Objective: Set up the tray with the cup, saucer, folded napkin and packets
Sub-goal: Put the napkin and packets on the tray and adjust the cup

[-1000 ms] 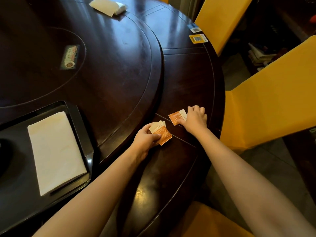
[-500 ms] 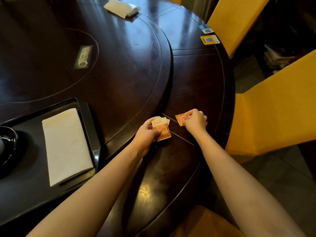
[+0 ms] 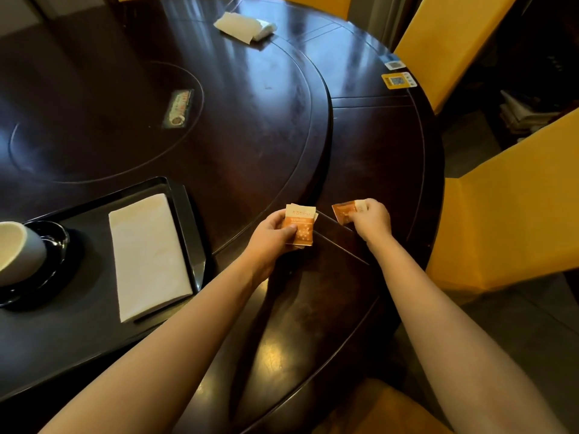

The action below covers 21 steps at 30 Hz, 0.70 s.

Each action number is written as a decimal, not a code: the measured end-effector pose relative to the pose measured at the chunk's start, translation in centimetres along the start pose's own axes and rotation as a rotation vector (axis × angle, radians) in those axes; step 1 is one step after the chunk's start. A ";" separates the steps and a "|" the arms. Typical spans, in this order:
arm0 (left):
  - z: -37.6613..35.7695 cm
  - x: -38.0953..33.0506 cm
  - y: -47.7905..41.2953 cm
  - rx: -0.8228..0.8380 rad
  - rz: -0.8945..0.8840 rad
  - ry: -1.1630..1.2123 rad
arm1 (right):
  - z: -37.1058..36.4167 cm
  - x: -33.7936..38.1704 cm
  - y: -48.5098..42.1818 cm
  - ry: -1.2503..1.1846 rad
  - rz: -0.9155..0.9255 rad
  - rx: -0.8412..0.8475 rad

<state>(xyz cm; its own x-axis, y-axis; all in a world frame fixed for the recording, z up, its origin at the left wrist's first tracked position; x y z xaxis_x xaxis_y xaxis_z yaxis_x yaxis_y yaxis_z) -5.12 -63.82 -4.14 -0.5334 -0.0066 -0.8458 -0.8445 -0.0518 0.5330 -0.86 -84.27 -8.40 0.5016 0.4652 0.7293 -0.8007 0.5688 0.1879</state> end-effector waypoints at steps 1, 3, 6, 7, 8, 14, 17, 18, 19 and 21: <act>0.4 -0.3 0.1 -0.020 -0.015 0.007 | 0.5 1.0 0.9 -0.120 0.041 0.048; 1.2 -0.9 0.5 -0.065 -0.052 0.020 | 1.9 3.6 2.8 -0.288 0.174 0.180; 2.8 -1.9 1.4 -0.113 -0.098 0.035 | 3.4 8.3 6.3 -0.363 0.373 0.437; 3.3 -2.2 1.9 -0.108 -0.099 0.044 | 3.4 9.7 7.4 -0.319 0.428 0.497; 4.0 -2.5 2.4 -0.090 -0.100 0.055 | 3.3 11.0 8.5 -0.230 0.518 0.513; 9.2 -3.4 6.2 -0.090 -0.109 0.049 | -0.2 16.0 14.1 0.024 0.844 0.400; 12.6 -3.6 7.9 -0.151 -0.127 0.075 | -2.5 17.7 17.0 -0.013 0.895 0.437; 13.9 -3.7 8.5 -0.162 -0.138 0.065 | -3.3 18.2 18.1 -0.028 0.905 0.454; 15.3 -3.7 9.1 -0.172 -0.141 0.053 | -4.0 18.8 19.2 -0.049 0.904 0.473; 18.2 -3.5 10.0 -0.204 -0.112 0.091 | -5.8 19.9 21.5 -0.086 0.877 0.483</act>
<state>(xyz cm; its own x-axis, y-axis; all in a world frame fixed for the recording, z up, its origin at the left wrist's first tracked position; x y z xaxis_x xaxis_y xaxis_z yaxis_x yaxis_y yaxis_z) -12.59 -46.18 4.54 -0.4228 -0.0790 -0.9028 -0.8662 -0.2573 0.4283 -6.23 -58.89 6.35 -0.3395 0.5264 0.7795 -0.9326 -0.2963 -0.2061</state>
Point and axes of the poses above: each hand's wrist, its own y-axis away from the middle knuckle, its own z-axis out of the back of the hand, x = y × z, the point moved 3 cm from there along -y, towards the middle knuckle, and after that the axes turned 10 degrees about -x, right-handed, at the moved point
